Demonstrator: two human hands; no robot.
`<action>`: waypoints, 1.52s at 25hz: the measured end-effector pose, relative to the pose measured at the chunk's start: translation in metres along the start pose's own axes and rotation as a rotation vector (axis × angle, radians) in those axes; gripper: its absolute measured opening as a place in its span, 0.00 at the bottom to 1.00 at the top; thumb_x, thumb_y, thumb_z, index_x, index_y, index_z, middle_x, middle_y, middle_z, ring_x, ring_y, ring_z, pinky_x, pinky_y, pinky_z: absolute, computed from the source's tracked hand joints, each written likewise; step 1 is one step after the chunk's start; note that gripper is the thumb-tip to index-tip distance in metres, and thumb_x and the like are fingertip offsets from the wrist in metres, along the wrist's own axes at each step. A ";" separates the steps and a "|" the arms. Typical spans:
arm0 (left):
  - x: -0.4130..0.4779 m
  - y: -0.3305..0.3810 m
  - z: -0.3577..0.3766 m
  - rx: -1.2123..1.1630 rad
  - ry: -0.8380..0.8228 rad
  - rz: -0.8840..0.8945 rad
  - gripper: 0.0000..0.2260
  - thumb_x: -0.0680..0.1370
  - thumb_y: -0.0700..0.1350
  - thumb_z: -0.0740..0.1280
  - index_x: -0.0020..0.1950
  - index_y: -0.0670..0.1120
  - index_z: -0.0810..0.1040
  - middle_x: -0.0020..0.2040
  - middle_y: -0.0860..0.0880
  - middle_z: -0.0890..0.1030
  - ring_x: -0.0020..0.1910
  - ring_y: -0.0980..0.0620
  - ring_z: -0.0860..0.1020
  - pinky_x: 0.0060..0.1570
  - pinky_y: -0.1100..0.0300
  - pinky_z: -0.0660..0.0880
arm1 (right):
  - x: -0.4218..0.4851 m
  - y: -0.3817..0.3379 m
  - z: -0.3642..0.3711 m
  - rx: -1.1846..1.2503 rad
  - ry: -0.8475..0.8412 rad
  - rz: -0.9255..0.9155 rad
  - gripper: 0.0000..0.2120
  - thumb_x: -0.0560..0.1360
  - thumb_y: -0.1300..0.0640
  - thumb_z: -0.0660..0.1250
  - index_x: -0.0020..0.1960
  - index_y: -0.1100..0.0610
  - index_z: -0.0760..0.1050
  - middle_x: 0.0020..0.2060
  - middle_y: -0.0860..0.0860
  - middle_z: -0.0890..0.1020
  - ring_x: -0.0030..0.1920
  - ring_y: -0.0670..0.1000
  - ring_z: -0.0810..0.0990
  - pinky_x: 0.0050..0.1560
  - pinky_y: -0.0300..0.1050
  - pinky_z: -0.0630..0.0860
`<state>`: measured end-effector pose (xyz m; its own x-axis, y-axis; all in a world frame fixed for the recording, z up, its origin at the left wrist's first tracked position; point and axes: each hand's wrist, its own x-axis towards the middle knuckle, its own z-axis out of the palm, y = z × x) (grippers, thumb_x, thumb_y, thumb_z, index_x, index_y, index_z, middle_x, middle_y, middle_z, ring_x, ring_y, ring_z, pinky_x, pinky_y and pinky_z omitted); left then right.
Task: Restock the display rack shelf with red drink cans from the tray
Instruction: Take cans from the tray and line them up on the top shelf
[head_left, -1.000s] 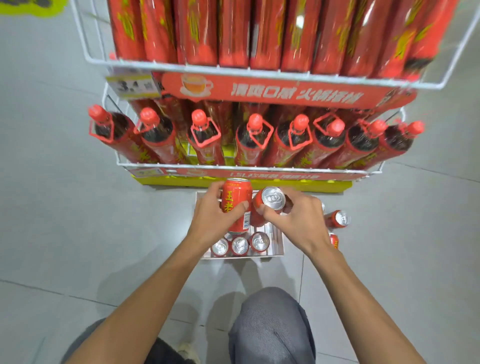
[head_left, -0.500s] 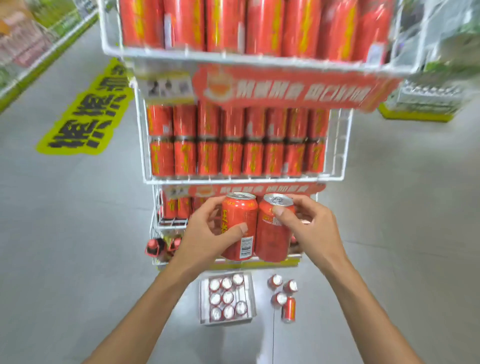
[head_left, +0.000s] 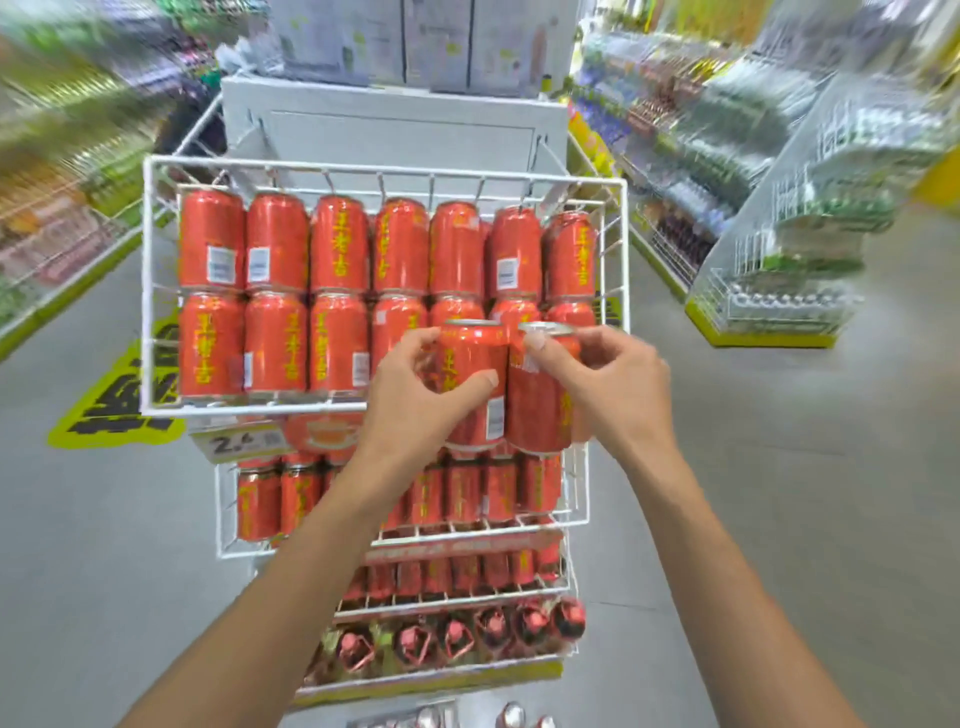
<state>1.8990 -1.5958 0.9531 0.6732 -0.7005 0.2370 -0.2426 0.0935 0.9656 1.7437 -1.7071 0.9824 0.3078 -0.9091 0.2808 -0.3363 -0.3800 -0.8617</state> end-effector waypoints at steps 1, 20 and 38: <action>0.015 0.005 0.015 0.023 0.032 0.011 0.25 0.67 0.50 0.81 0.61 0.47 0.79 0.50 0.54 0.86 0.48 0.63 0.84 0.51 0.64 0.78 | 0.018 -0.002 -0.005 -0.062 0.028 -0.004 0.28 0.63 0.25 0.74 0.43 0.50 0.85 0.36 0.45 0.87 0.43 0.47 0.86 0.49 0.52 0.82; 0.047 0.005 0.094 0.368 0.175 -0.021 0.23 0.71 0.59 0.77 0.60 0.53 0.74 0.50 0.57 0.79 0.50 0.54 0.76 0.50 0.59 0.72 | 0.067 0.040 -0.003 -0.580 -0.034 -0.096 0.20 0.76 0.36 0.71 0.56 0.51 0.77 0.47 0.52 0.84 0.51 0.60 0.84 0.45 0.52 0.79; 0.042 0.008 0.115 0.634 0.233 0.075 0.29 0.71 0.65 0.74 0.59 0.47 0.70 0.50 0.48 0.79 0.49 0.44 0.80 0.47 0.49 0.78 | 0.066 0.060 -0.021 -0.524 0.024 -0.232 0.20 0.77 0.38 0.72 0.63 0.48 0.79 0.46 0.50 0.75 0.45 0.54 0.80 0.45 0.48 0.76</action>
<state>1.8449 -1.7060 0.9584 0.7542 -0.5309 0.3864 -0.6095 -0.3469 0.7129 1.7247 -1.7932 0.9579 0.4077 -0.7932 0.4524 -0.6605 -0.5983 -0.4537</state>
